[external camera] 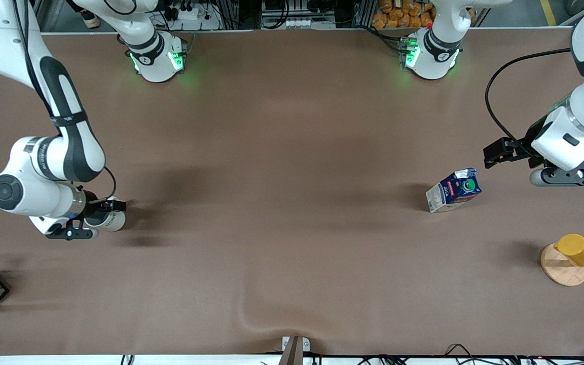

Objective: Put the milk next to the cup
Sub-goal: 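Grasp the mug with the right gripper while the left gripper grasps the carton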

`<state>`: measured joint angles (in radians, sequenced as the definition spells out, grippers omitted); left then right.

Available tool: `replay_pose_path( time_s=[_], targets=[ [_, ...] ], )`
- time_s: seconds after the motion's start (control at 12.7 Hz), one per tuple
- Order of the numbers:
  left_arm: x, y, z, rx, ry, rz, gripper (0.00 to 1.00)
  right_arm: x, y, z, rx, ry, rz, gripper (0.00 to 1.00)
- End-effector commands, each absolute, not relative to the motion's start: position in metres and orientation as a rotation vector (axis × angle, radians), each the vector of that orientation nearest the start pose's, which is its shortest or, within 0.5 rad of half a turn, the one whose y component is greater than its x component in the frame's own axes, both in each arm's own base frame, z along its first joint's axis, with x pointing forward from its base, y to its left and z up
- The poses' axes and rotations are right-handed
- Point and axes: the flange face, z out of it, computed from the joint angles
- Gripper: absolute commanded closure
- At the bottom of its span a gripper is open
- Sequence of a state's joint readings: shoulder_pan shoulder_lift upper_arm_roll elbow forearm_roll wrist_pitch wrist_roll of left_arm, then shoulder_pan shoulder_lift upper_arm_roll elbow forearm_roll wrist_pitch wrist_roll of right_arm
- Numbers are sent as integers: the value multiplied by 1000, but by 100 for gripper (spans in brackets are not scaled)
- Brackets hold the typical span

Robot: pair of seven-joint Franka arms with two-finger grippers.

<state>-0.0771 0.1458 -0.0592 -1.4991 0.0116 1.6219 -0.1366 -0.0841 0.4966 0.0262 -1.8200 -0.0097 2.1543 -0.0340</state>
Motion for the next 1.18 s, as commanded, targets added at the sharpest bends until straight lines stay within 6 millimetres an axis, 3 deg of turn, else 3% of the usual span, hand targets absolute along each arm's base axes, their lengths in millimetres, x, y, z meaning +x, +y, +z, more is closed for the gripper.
replay_pose_path(
  time_s=[0.0,0.08,0.16,0.39,0.71,0.79,0.95,1.03,1.11],
  targets=[
    [598,-78,577,-3134,-21,44,0,634,-42,239,-3129,81,230,0],
    [601,-77,572,-3133,-26,56,0,635,-42,233,-3129,89,228,66],
    [602,-78,569,-3133,-24,66,0,635,-44,229,-3129,96,223,100],
    [604,-83,560,-3135,-15,88,0,638,-43,234,-3133,81,209,100],
    [605,-80,525,-3128,-21,160,0,652,-31,258,-3155,-64,141,100],
    [607,-80,515,-3121,-20,170,0,658,-20,265,-3172,-208,121,100],
    [607,-79,489,-3125,-21,147,0,669,-2,282,-3174,-310,61,100],
    [606,-79,476,-3125,-20,144,0,676,17,294,-3163,-410,19,100],
    [605,-77,463,-3124,-23,144,0,684,53,313,-3151,-527,-37,100]
  ],
)
